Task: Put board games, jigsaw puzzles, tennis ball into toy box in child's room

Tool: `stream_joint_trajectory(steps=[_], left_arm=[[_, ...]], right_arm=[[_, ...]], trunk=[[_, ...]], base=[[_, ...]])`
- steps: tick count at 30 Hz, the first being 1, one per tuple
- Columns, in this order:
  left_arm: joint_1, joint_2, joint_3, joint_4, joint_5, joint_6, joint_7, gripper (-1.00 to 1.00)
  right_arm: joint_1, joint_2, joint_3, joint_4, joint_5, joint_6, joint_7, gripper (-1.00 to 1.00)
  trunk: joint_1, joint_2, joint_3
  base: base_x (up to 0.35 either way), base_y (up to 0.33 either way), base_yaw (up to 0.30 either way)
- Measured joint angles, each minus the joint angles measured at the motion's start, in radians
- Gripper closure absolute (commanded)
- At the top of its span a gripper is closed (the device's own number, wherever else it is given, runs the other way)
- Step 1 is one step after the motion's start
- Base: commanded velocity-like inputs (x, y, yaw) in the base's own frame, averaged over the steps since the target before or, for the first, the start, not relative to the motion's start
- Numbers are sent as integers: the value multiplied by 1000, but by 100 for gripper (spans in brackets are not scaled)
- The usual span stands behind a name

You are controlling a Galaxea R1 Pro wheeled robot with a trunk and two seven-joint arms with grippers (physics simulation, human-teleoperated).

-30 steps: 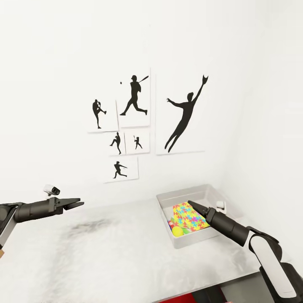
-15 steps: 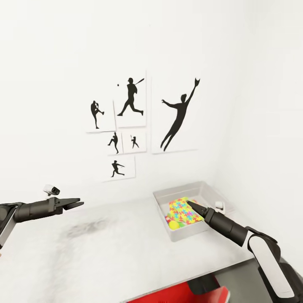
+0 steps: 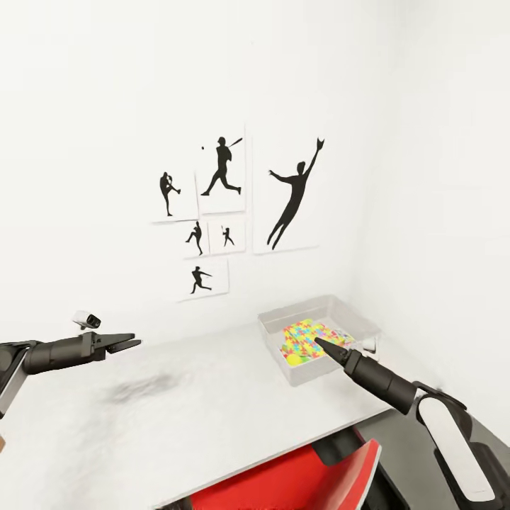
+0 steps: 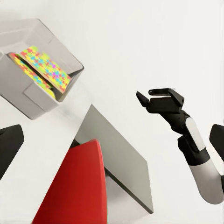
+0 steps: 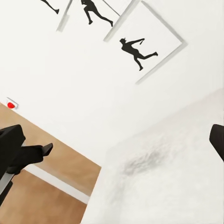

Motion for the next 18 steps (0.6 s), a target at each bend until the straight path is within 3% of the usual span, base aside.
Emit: stream_joint_trajectory(steps=[10,18], left_arm=[[0,1,0,0,0,0,0,-100],[0,1,0,1,0,0,0,-100]], right_arm=[[0,-2,-2,3,-2,-6,2,-100],[0,-3,-2,6,-2,-6,4,-100]], trunk=[[0,0,-5],[0,1,-11]], base=[[-200,206,-182],[-142,54,-235]])
